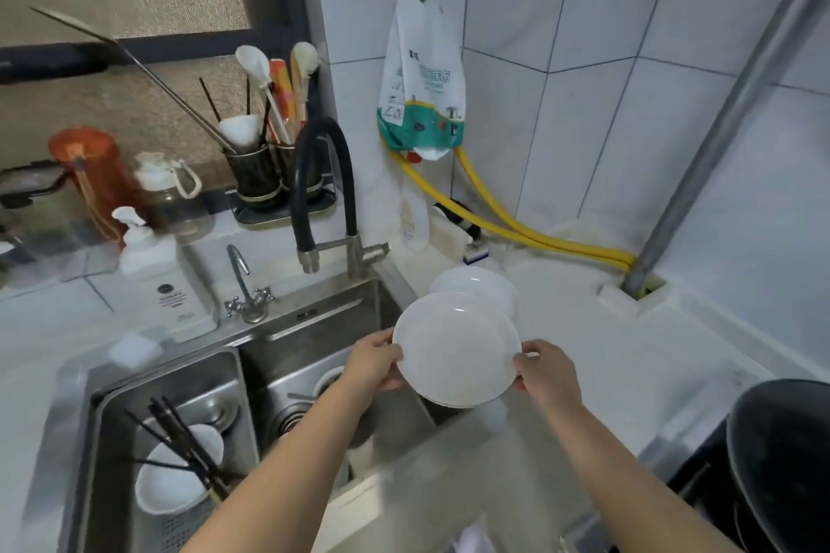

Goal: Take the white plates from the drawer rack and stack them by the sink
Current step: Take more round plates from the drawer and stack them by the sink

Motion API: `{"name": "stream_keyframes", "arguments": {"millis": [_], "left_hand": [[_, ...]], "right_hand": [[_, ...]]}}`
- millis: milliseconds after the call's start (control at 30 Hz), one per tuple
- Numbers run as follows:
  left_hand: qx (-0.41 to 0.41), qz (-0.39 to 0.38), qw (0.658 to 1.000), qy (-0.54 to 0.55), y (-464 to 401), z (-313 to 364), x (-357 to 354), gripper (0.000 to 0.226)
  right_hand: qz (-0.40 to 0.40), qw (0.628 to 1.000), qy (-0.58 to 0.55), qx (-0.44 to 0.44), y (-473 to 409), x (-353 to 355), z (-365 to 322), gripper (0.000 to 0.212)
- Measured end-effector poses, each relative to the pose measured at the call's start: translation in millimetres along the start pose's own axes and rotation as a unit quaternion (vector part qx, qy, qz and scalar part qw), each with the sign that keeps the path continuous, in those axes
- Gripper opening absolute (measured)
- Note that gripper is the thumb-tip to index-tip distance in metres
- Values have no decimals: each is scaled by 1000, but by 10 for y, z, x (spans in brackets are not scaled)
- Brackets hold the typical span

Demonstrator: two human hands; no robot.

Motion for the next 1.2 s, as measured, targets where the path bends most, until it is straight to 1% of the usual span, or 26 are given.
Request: {"name": "stream_keyframes", "arguments": {"millis": [100, 267, 333, 433, 600, 900, 1033, 1200], "left_hand": [[1, -12, 1000, 1, -125, 110, -151, 45], [13, -9, 1000, 24, -418, 310, -331, 46], [17, -4, 1000, 24, -565, 413, -391, 45], [30, -3, 999, 16, -790, 549, -463, 46], [48, -23, 999, 4, -1180, 710, -559, 49], [62, -20, 998, 4, -1692, 817, -648, 48], [69, -7, 998, -1, -1855, 779, -658, 49], [67, -4, 998, 3, -1976, 759, -690, 50]], "right_hand": [[0, 1000, -9, -7, -267, 73, 11, 21], [13, 999, -36, -3, -629, 120, -9, 26], [14, 999, -29, -8, -769, 125, 6, 24], [21, 999, -25, -18, -959, 108, 61, 31], [21, 999, 0, -43, -1235, 16, 123, 33], [31, 997, 26, -61, -1644, -209, 259, 31], [21, 996, 44, -71, -1749, -282, 337, 35], [36, 995, 73, -61, -1808, -318, 401, 37]]}}
Point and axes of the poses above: each hand's wrist, its own y-axis away from the middle knuckle, its own x-axis out of the back of the hand, z = x × y, the point moved 3 cm from there along -y, towards the middle knuckle, and after that the axes turned 13 degrees about x, right-handed, at the moved point
